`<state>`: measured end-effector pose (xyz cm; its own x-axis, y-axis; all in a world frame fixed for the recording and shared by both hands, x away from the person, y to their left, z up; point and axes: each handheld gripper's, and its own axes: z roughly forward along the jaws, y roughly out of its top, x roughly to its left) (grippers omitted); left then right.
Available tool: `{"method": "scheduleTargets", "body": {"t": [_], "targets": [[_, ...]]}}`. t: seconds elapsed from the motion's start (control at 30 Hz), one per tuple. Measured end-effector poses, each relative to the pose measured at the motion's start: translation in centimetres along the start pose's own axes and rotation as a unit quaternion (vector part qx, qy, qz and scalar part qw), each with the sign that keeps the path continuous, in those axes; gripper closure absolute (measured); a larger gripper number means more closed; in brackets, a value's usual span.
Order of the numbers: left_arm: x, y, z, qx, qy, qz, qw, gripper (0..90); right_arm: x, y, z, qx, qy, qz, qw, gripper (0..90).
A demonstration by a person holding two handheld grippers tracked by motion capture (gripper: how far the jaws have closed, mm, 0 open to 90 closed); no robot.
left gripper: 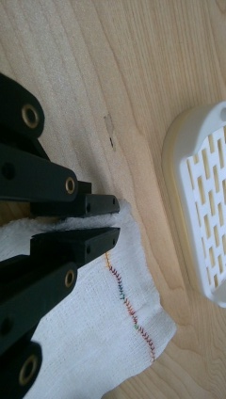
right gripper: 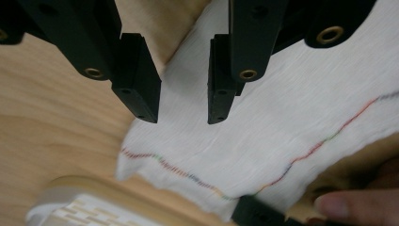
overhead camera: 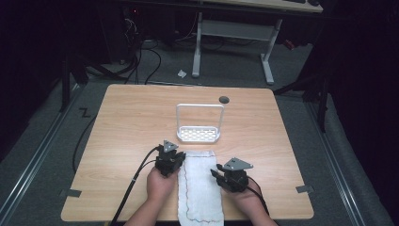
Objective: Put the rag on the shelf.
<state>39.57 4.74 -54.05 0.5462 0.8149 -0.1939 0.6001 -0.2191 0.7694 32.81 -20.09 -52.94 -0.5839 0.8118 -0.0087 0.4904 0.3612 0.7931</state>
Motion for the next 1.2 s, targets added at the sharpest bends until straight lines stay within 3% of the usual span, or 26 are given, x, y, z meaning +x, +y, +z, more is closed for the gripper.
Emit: {"method": "scheduleTargets", "body": {"t": [0.1,0.27,0.47,0.93,1.1,1.2], "targets": [[0.0,0.0,0.0,0.000,-0.001,0.000,1.0000,82.9,-0.3,0.6,0.4,-0.006,-0.006,0.016,0.9998,62.7],[0.1,0.0,0.0,0.000,-0.005,-0.005,1.0000,83.0,-1.8,2.8,2.9,0.004,-0.030,0.051,0.9982,61.2],[0.2,0.0,0.0,0.001,-0.007,-0.007,1.0000,82.9,-2.5,2.9,5.1,0.027,-0.025,0.074,0.9965,61.8],[0.3,0.0,-0.1,0.000,-0.010,-0.012,0.9999,83.1,-2.0,2.8,5.1,0.023,-0.004,0.057,0.9981,84.8],[0.3,0.0,-0.1,0.000,-0.009,-0.011,0.9999,83.4,-1.7,2.8,5.0,0.019,-0.011,0.047,0.9987,86.1],[0.6,0.0,-0.1,0.001,-0.020,-0.019,0.9996,83.6,-1.6,2.8,4.8,0.009,-0.014,0.043,0.9989,86.1]]}}
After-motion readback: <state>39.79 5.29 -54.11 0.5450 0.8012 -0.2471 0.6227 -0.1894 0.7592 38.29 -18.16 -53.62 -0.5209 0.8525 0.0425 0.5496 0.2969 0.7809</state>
